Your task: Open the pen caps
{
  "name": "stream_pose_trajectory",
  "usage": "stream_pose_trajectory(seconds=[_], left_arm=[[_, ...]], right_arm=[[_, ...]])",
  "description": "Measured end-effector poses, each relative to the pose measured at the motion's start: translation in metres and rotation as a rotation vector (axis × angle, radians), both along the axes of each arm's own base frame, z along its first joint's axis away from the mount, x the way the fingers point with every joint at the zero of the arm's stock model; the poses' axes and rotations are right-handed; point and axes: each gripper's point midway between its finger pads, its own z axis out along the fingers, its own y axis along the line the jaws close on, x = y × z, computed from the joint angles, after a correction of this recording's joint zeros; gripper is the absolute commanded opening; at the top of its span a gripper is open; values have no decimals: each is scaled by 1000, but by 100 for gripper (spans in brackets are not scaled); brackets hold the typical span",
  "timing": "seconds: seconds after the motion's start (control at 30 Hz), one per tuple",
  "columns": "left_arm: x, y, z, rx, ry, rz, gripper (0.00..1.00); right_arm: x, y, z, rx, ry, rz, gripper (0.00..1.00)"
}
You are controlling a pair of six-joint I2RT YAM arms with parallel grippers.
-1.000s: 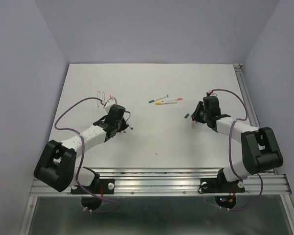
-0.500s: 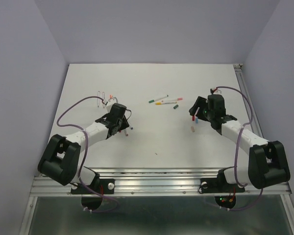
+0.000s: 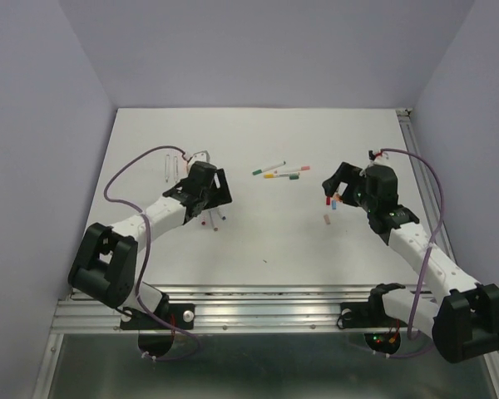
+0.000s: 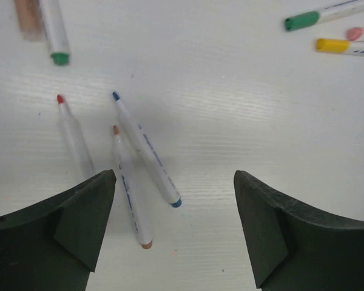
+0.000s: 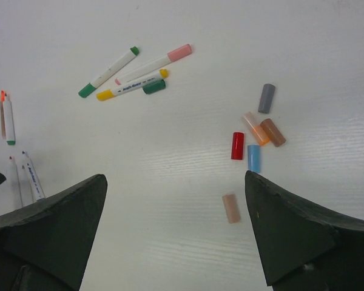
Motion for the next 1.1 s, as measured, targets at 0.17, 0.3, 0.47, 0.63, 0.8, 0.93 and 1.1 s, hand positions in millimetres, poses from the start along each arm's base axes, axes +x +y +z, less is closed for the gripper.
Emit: stream_pose_trajectory(seconds=[0.17, 0.3, 0.47, 0.63, 0.8, 0.93, 1.1], left_arm=[[40, -30, 54, -5, -129, -154, 99], [97, -68, 94, 19, -245, -306, 99], [169, -118, 106, 80, -318, -481, 99], [205, -156, 84, 155, -323, -600, 99], [206, -192, 46, 204, -283, -710, 99], [203, -210, 22, 227, -259, -766, 99], [202, -215, -5, 244, -220, -791, 99]], right_arm=[[-2, 0, -5, -15, 9, 13, 100], [-3, 2, -9, -22, 22, 32, 100], [-7, 3, -17, -23, 41, 46, 100], [-12, 3, -26, -24, 63, 50, 100], [-13, 4, -26, -22, 64, 55, 100], [-13, 4, -25, -21, 60, 55, 100], [-13, 4, -24, -20, 57, 54, 100]])
